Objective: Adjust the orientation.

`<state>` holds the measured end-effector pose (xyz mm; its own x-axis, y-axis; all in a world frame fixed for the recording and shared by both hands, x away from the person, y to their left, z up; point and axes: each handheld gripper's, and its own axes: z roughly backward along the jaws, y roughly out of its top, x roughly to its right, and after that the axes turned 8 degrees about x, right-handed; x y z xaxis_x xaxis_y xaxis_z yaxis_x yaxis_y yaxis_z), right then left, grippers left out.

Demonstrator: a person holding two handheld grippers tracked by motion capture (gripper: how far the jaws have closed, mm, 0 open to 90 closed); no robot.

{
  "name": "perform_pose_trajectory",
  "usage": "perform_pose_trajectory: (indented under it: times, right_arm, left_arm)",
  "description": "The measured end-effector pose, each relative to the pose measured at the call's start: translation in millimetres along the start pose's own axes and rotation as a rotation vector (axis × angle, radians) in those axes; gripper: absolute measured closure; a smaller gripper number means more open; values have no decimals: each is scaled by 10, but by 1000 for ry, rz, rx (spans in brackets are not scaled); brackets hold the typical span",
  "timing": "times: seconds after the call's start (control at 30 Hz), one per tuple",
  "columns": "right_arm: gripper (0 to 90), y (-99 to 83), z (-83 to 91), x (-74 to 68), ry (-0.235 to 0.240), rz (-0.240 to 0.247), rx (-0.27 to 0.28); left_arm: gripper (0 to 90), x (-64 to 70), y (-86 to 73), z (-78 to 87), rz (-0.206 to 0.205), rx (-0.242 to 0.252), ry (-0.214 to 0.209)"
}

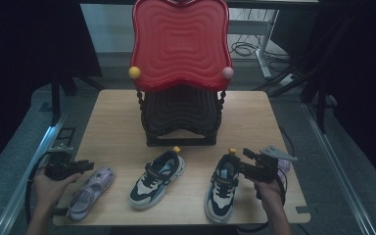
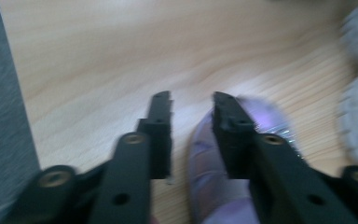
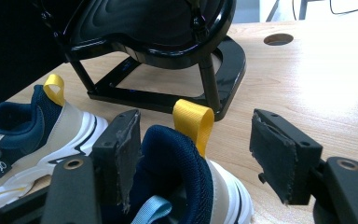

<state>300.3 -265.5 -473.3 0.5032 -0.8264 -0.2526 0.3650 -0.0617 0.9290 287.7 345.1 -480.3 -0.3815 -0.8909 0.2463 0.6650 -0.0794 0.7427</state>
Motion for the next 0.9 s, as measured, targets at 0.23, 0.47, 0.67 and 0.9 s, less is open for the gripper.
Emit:
perform_pose_trajectory:
  times: [0.23,0.47,0.67,0.9]
  right_arm:
    - [345,3,-2,-19,4,5,-5]
    - [342,-19,-26,-37,6,10,-11]
    - [335,-18,-62,-97,25,55,-20]
    - [330,-22,-53,-160,32,97,-24]
  left_arm:
    - [414,262,57,191,-11,157,-16]
    - [376,559,68,254,-35,199,-58]
    - [367,680,47,371,-50,216,-62]
    - [361,696,-4,383,-59,205,-80]
